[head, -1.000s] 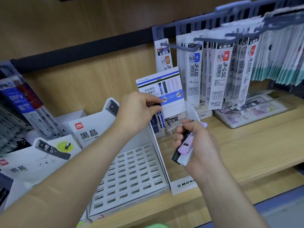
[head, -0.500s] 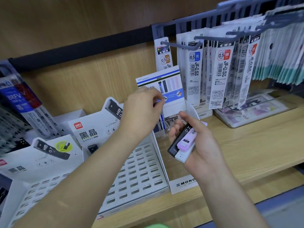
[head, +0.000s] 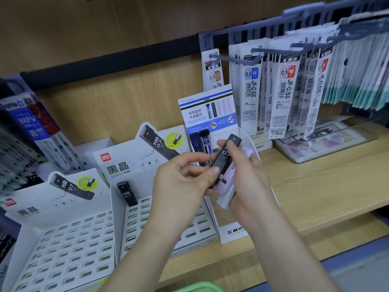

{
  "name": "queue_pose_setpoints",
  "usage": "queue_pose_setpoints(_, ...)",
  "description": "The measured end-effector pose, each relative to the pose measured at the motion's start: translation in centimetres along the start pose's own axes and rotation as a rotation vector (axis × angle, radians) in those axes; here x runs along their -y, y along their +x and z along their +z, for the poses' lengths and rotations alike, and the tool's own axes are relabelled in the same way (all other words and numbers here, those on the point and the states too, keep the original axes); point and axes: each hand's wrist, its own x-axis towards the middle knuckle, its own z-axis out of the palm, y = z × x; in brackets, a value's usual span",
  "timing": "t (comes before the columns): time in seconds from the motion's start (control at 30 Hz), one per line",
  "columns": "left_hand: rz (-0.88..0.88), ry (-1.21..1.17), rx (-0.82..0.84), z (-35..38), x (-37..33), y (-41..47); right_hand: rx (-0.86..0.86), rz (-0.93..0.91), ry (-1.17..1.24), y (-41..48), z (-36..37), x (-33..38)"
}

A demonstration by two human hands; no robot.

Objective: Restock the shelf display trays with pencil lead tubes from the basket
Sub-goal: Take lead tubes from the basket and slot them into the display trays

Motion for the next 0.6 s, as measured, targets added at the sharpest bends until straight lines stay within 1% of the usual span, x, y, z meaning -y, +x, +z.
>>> queue_pose_setpoints(0.03,0.008,-0.026,-0.023,0.0,0.1,-0.2,-0.006,-0.062,-0.134,-0.1,0.1,-0.1)
queue_pose_setpoints(0.1,0.017,-0.046,-0.056,0.1,0.4,-0.4,-0.003,-0.136,-0.286,-0.3,0.2,0.0)
queue_pose_setpoints(0.2,0.038,-0.007,-0.091,-0.2,1.0,-0.6,0.010,-0.154,-0.343,-0.5,0.0,0.7)
queue_pose_setpoints(0.23,0.047,0.011,-0.102,-0.5,1.1,-0.7,0.047,-0.154,-0.359,-0.6,-0.1,0.9)
queue_pose_setpoints(0.3,0.052,0.020,-0.116,-1.4,0.9,-0.6,0.178,-0.124,-0.432,-1.3,0.1,1.5)
queue_pose_setpoints(0.37,0.010,-0.047,-0.073,-2.7,0.4,-0.4,0.319,-0.051,-0.510,-2.2,0.5,1.8)
queue_pose_setpoints(0.4,-0.016,-0.079,-0.014,-3.5,0.2,-0.3,0.375,-0.024,-0.530,-2.5,0.9,1.7)
queue_pose_setpoints(0.47,-0.042,-0.086,0.111,-5.4,0.0,-0.2,0.466,-0.046,-0.584,-3.1,1.6,1.5)
queue_pose_setpoints(0.5,-0.051,-0.072,0.146,-6.3,0.0,-0.3,0.500,-0.064,-0.623,-3.3,1.9,1.2)
queue_pose_setpoints(0.53,-0.062,-0.054,0.152,-7.3,0.0,-0.5,0.524,-0.064,-0.659,-3.5,2.2,0.9)
queue_pose_setpoints(0.6,-0.069,-0.035,0.102,-9.2,-0.2,-0.9,0.523,-0.004,-0.723,-3.8,2.9,0.1)
